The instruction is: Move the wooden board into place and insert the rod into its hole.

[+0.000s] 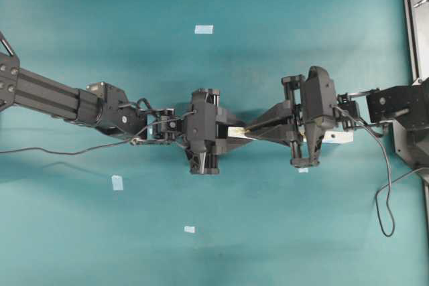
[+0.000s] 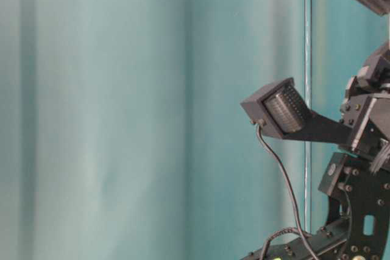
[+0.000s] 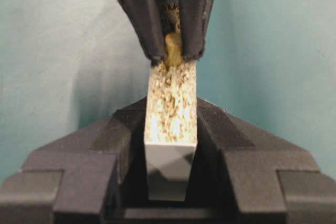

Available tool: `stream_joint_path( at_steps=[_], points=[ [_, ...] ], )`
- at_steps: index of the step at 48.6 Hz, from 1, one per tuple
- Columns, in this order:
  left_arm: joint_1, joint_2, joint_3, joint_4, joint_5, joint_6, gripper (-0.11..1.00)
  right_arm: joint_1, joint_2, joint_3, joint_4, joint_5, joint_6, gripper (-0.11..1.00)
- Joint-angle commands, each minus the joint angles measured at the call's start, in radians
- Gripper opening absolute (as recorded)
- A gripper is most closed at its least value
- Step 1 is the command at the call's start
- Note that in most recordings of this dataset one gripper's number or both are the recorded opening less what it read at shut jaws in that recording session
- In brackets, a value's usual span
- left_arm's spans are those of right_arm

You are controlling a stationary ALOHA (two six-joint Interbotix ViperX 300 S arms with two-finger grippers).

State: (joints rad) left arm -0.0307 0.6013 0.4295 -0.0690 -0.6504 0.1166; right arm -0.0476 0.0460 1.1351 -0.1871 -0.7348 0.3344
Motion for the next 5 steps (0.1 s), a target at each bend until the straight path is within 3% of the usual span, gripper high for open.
stream_joint_path(
  at_steps=[1,5],
  points=[
    [-0.014,-0.011,0.014,0.002,0.023,-0.002,0.27,0.015,0.006,0.014,-0.002,0.032,0.009,0.09],
    [-0.014,-0.011,0.014,0.002,0.023,-0.002,0.27,0.015,0.006,0.017,-0.002,0.041,0.017,0.09]
  ],
)
